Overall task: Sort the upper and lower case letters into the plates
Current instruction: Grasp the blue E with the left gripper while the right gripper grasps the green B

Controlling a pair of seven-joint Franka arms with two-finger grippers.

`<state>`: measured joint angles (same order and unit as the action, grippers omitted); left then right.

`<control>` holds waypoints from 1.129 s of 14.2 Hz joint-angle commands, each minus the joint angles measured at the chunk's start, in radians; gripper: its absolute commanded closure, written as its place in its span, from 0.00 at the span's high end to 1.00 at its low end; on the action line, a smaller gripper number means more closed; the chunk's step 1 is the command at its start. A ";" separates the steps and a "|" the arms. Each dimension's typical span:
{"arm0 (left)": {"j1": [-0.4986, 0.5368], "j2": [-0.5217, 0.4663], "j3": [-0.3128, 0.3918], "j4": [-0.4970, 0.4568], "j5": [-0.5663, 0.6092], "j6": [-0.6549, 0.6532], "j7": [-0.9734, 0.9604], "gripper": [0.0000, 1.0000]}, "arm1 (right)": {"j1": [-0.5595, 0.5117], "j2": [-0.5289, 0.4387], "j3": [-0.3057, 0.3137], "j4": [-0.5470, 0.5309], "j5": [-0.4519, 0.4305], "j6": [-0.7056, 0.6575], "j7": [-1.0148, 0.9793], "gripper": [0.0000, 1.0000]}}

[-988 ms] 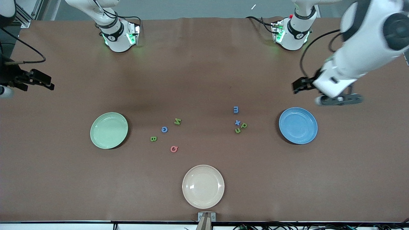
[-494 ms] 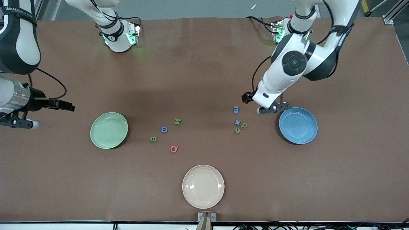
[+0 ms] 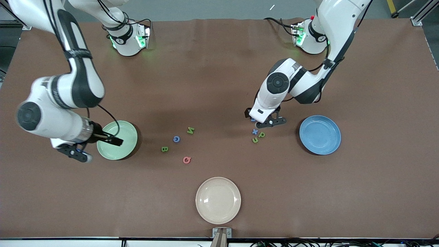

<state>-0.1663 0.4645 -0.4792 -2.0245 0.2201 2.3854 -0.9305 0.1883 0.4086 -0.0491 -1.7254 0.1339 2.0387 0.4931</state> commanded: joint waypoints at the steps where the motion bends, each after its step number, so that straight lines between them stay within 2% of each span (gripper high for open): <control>1: 0.001 0.022 0.001 -0.042 0.033 0.099 -0.018 1.00 | 0.063 0.054 -0.005 -0.011 0.016 0.081 0.009 1.00; 3: -0.007 0.058 0.004 -0.040 0.044 0.117 -0.021 1.00 | 0.127 0.107 -0.005 -0.013 0.019 0.168 0.002 1.00; 6: -0.009 0.112 0.002 -0.022 0.148 0.150 -0.117 1.00 | 0.169 0.173 -0.005 -0.013 0.013 0.250 -0.055 1.00; 9: -0.015 0.134 0.002 -0.014 0.166 0.150 -0.142 0.93 | 0.189 0.214 -0.006 -0.010 0.010 0.302 -0.106 1.00; 11: -0.021 0.137 0.002 -0.016 0.166 0.150 -0.142 0.80 | 0.184 0.225 -0.006 -0.011 0.003 0.330 -0.186 0.94; 16: -0.035 0.141 0.004 -0.019 0.168 0.144 -0.142 0.37 | 0.195 0.260 -0.006 -0.011 0.003 0.386 -0.188 0.86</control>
<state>-0.1864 0.5973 -0.4803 -2.0460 0.3674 2.5301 -1.0462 0.3723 0.6540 -0.0504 -1.7347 0.1351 2.3963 0.3162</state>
